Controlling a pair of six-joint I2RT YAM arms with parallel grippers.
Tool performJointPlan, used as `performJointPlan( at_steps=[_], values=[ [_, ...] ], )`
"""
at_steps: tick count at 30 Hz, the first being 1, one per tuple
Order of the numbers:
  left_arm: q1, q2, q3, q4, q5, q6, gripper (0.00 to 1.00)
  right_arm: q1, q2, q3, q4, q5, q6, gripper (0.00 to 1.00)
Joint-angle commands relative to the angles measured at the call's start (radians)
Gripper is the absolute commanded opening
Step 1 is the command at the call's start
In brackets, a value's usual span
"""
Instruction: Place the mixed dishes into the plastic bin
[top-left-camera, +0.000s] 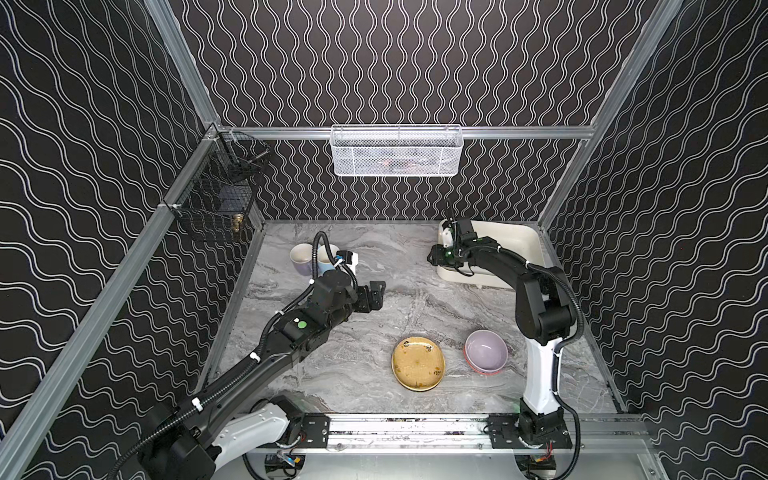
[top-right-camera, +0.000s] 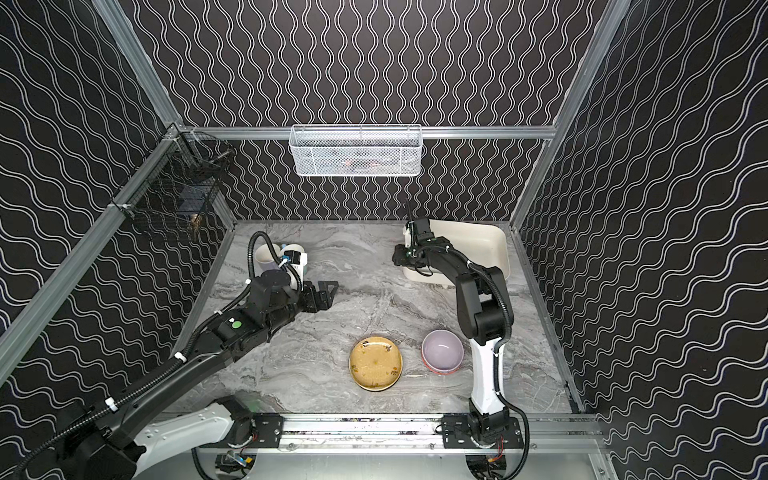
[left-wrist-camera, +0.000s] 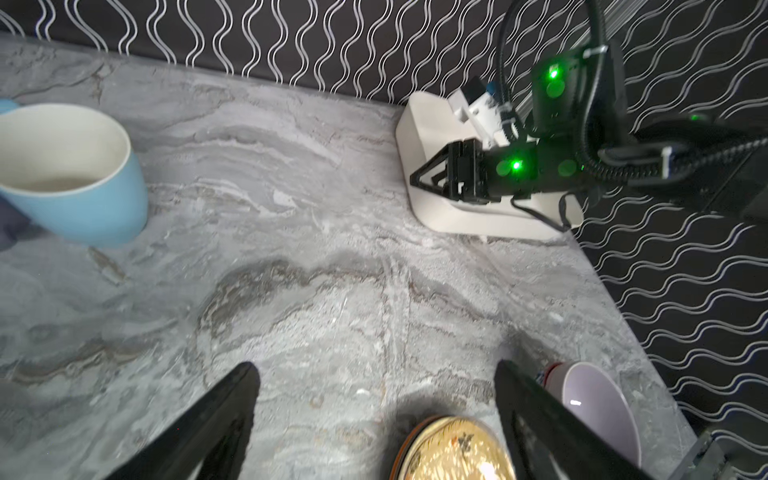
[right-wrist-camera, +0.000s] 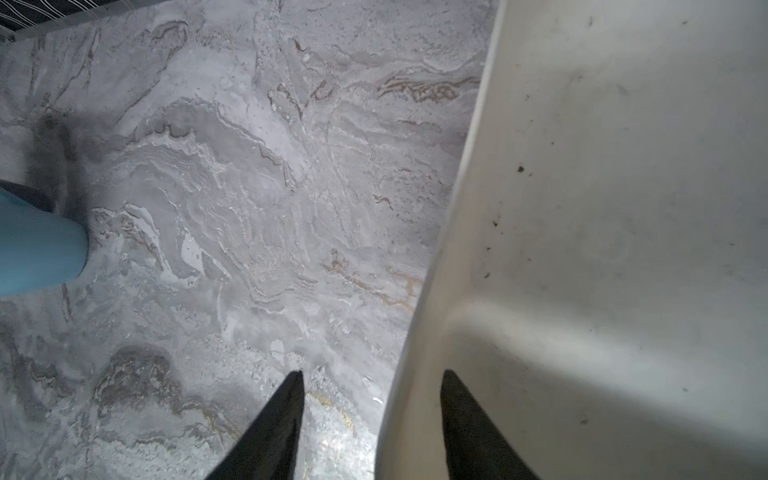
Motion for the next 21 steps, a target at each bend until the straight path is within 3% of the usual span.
performJointPlan(
  at_steps=[1,10,21],
  values=[
    [0.000,-0.019,-0.006,-0.043,-0.014,-0.022,0.92,0.022,0.018,0.015,-0.024,-0.040,0.008,0.51],
    [-0.001,-0.078,-0.022,-0.091,-0.015,-0.040,0.95,0.175,0.028,-0.009,-0.008,-0.080,0.033,0.51],
    [-0.001,-0.191,-0.002,-0.211,-0.057,-0.027,0.97,0.363,0.125,0.118,-0.029,-0.085,0.112,0.51]
  ],
)
